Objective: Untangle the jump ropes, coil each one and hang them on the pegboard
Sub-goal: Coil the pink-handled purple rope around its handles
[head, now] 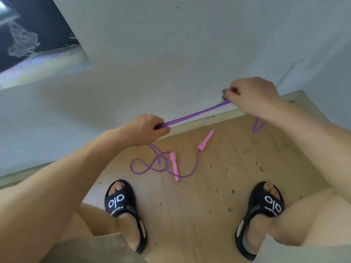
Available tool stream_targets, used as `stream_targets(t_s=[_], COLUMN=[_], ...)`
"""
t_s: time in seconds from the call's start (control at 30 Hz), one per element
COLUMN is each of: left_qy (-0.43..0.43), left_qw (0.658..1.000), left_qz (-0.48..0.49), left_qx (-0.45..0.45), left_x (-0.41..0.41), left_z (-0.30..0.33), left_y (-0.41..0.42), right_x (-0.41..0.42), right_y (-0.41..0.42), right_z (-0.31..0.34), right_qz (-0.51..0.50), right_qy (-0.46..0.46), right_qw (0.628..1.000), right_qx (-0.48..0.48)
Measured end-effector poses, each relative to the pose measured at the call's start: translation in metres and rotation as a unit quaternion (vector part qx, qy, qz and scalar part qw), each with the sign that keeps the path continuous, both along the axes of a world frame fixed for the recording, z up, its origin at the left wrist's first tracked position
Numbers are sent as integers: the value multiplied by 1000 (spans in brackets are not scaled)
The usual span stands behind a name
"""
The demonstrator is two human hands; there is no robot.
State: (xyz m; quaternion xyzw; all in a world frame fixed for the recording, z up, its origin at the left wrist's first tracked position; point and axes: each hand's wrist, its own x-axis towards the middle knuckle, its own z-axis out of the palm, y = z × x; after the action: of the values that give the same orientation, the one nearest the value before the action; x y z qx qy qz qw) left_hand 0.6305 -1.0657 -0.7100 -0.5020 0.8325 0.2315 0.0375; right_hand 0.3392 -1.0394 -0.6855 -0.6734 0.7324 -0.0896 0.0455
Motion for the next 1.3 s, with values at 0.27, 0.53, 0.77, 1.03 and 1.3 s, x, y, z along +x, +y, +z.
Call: stream_targets(t_s=[0.27, 0.53, 0.77, 1.03, 1.3], left_qy=[184, 35, 127, 46, 114], left_qw=[981, 996, 980, 986, 989], left_qz=[-45, 0, -72, -57, 10], left_qx=[-32, -77, -136, -152, -96], left_x=[-35, -10, -30, -10, 0], left_z=[14, 15, 25, 23, 20], left_y=[30, 10, 27, 17, 21], right_x=[90, 28, 65, 44, 38], right_y=[24, 15, 30, 25, 20], right_z=[-17, -4, -17, 0, -7], right_qz=[58, 72, 29, 143, 26], right_qy=[-439, -61, -411, -187, -306], right_qw=[891, 995, 893, 971, 941], right_qx=[102, 32, 183, 41, 144])
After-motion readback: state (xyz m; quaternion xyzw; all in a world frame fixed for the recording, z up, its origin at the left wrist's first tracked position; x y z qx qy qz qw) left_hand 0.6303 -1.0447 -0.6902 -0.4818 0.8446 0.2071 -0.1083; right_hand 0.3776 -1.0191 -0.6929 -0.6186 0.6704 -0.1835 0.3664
